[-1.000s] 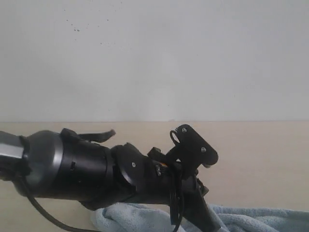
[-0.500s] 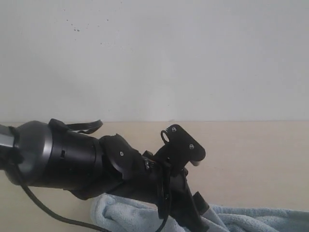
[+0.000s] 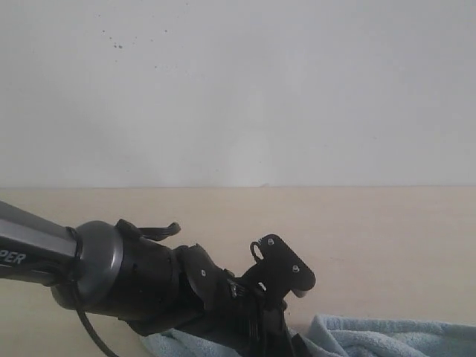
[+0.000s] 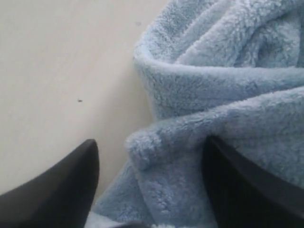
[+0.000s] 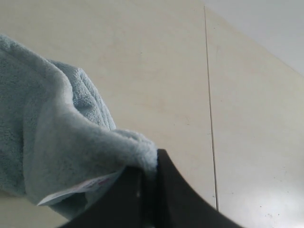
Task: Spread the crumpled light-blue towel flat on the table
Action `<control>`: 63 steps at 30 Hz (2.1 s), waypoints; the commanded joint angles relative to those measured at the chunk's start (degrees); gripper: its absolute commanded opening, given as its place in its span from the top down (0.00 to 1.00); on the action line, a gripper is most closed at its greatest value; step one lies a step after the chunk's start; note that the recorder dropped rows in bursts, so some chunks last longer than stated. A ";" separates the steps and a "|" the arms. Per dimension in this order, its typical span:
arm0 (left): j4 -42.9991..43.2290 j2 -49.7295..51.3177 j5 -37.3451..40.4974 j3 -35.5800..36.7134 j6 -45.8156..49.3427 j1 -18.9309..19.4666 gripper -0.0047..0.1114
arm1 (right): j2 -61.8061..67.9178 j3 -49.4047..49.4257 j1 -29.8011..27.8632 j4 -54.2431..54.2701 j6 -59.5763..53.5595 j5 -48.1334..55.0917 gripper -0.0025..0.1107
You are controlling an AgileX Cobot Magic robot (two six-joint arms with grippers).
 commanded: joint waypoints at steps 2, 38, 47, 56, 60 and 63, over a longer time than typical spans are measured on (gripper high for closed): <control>-0.46 0.48 -0.56 -0.01 -0.67 -0.04 0.67 | -0.26 0.13 0.03 0.01 0.04 -0.59 0.97; -0.02 -25.15 -1.32 23.40 -3.90 1.13 0.92 | -0.26 0.13 0.03 -0.02 0.04 -1.11 0.97; -1.57 -22.18 -1.24 25.67 -3.90 -2.30 0.92 | -0.26 0.13 0.03 -0.02 0.21 -1.50 0.97; -3.46 -18.26 -3.96 25.67 -3.90 -7.41 0.92 | -0.26 0.13 0.03 0.85 0.21 -1.50 0.97; -3.46 -18.26 -7.85 25.67 -4.14 -7.55 0.81 | -0.26 0.13 0.03 0.85 0.21 -1.50 0.97; -3.46 -18.26 -8.72 25.57 -4.51 -7.55 0.58 | -0.26 0.13 0.03 0.83 0.10 -1.50 0.97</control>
